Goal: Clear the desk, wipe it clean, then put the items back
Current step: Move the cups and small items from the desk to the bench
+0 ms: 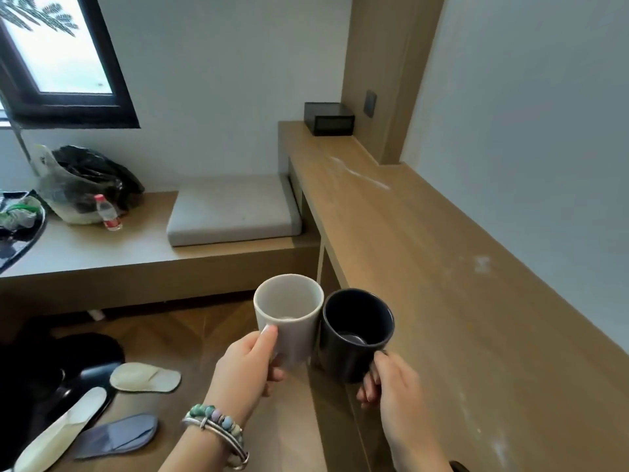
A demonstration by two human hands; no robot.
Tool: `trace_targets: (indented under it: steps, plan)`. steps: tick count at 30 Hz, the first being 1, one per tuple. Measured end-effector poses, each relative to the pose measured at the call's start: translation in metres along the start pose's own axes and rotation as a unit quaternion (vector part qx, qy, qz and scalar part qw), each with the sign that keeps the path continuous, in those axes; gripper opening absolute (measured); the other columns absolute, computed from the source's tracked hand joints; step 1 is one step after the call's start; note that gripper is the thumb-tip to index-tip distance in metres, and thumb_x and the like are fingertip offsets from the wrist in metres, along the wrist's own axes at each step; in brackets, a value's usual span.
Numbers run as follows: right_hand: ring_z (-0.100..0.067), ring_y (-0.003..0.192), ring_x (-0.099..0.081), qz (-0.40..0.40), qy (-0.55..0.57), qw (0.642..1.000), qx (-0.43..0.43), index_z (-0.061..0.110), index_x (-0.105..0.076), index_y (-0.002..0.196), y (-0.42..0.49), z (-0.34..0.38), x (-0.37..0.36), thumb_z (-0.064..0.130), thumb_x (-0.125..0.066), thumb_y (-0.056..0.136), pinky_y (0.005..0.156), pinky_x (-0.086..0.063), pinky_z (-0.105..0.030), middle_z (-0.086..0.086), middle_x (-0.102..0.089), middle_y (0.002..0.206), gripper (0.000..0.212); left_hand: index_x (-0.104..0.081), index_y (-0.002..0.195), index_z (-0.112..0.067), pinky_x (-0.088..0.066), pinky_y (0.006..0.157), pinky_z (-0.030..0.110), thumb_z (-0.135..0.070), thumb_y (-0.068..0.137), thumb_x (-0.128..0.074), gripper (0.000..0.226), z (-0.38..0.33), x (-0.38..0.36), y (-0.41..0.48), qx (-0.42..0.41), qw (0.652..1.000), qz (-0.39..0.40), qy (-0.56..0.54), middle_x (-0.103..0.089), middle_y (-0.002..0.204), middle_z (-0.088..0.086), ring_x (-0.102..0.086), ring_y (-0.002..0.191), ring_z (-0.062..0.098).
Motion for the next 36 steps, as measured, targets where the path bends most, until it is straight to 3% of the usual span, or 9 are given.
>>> trace_targets:
  steps: [14, 22, 30, 36]
  plan:
    - [-0.026, 0.066, -0.054, 0.061, -0.035, 0.997, -0.012, 0.009, -0.046, 0.065, 0.297, 0.082, -0.177, 0.022, -0.036, 0.100, 0.068, -0.046, -0.036, -0.009, -0.049, 0.059, 0.039, -0.049, 0.065, -0.012, -0.039, 0.044, 0.024, -0.031, 0.098, -0.043, 0.038, -0.075, 0.073, 0.305, 0.037, 0.997, -0.062, -0.029, -0.059, 0.068, 0.010, -0.058, 0.058, 0.018]
    - [-0.025, 0.066, -0.054, 0.050, -0.004, 0.998, -0.050, 0.009, -0.046, 0.066, 0.448, 0.130, -0.284, 0.021, -0.035, 0.101, 0.066, -0.047, -0.035, -0.011, -0.049, 0.061, 0.039, -0.056, 0.084, -0.016, -0.039, 0.042, 0.018, -0.037, 0.097, -0.040, 0.030, -0.134, 0.112, 0.491, 0.030, 0.998, -0.039, 0.032, -0.059, 0.073, 0.005, -0.058, 0.061, 0.015]
    - [-0.021, 0.063, -0.052, 0.067, -0.012, 0.996, -0.062, 0.009, -0.047, 0.067, 0.606, 0.159, -0.348, 0.020, -0.036, 0.101, 0.062, -0.047, -0.028, -0.006, -0.051, 0.058, 0.037, -0.050, 0.068, -0.017, -0.036, 0.045, 0.024, -0.038, 0.097, -0.041, 0.037, -0.160, 0.118, 0.664, 0.071, 0.997, -0.034, 0.023, -0.061, 0.074, 0.009, -0.054, 0.054, 0.016]
    - [-0.022, 0.067, -0.053, 0.104, -0.027, 0.988, -0.114, 0.009, -0.048, 0.070, 0.727, 0.167, -0.389, 0.022, -0.038, 0.100, 0.069, -0.046, -0.032, -0.009, -0.055, 0.066, 0.034, -0.047, 0.062, -0.013, -0.031, 0.043, 0.022, -0.043, 0.096, -0.040, 0.046, -0.181, 0.109, 0.790, 0.097, 0.994, -0.052, 0.011, -0.062, 0.077, 0.012, -0.050, 0.052, 0.015]
Point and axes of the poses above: each hand's wrist, its own y-axis towards the middle knuckle, its own x-axis out of the back of the hand, z = x × y, the point moved 10 cm from there along y, towards the middle knuckle
